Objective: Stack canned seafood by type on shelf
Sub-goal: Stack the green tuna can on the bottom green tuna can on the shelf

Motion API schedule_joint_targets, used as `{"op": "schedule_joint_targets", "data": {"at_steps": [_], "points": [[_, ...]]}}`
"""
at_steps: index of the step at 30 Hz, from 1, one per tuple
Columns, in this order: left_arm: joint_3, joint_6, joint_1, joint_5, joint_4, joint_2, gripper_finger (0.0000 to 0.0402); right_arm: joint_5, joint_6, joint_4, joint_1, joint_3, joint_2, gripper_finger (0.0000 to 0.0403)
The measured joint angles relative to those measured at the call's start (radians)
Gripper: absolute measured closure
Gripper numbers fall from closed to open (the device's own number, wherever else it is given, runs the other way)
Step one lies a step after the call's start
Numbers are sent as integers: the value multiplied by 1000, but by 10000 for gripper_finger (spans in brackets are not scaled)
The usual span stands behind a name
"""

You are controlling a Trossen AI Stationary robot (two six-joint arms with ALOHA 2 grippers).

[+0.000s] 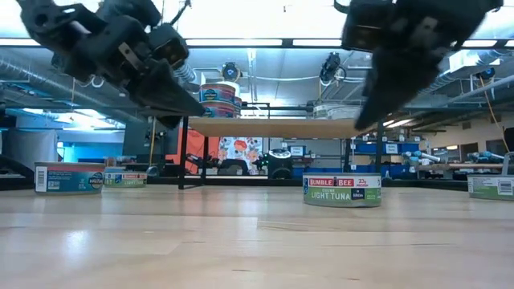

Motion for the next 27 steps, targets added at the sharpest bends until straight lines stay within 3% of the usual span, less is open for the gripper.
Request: {"op": "schedule_joint_targets", "data": {"at_steps": [7, 14, 27], "points": [[134, 11, 54, 27, 49, 201, 396, -12, 171, -134, 46, 0, 9, 394], [267, 25, 87, 145, 50, 363, 396, -32, 192, -155, 65, -1, 40, 390], [349, 88, 86, 148, 40, 468, 396, -4, 182, -156, 61, -3, 48, 392]]}}
